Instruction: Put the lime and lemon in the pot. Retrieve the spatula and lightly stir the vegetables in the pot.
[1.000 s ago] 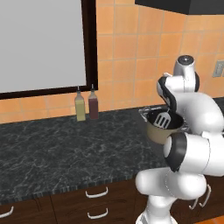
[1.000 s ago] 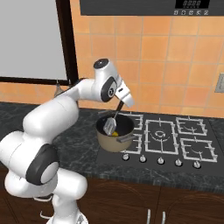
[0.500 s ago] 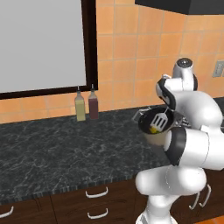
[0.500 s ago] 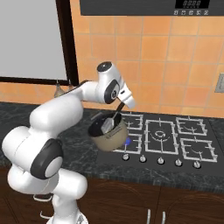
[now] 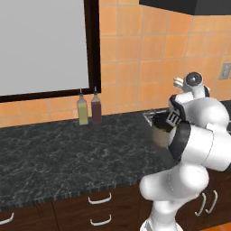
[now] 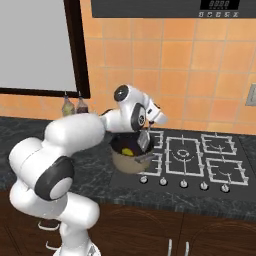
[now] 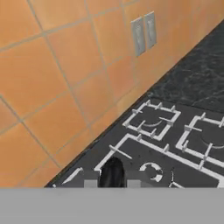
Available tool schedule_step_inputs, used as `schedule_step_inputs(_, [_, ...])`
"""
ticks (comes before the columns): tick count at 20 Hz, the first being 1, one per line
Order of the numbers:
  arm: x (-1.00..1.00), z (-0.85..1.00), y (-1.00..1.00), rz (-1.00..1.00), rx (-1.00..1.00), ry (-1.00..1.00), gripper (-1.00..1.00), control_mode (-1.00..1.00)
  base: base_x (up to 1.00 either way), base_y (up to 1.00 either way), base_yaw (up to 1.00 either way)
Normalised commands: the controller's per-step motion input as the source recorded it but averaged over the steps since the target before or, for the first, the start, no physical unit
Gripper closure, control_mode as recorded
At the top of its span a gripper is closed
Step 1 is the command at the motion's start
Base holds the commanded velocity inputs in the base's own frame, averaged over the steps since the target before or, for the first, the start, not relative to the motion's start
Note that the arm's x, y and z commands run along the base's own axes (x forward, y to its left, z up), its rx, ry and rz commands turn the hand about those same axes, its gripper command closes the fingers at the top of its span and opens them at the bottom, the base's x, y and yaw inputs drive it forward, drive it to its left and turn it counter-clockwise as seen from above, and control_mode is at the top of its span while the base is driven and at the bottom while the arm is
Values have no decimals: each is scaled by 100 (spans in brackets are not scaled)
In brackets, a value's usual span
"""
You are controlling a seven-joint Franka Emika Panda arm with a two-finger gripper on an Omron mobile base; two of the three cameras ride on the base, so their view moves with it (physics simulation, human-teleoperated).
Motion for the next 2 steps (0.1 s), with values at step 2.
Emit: schedule_step_inputs(2, [0, -10, -53, -1, -24, -17, 100, -100, 0, 0, 0])
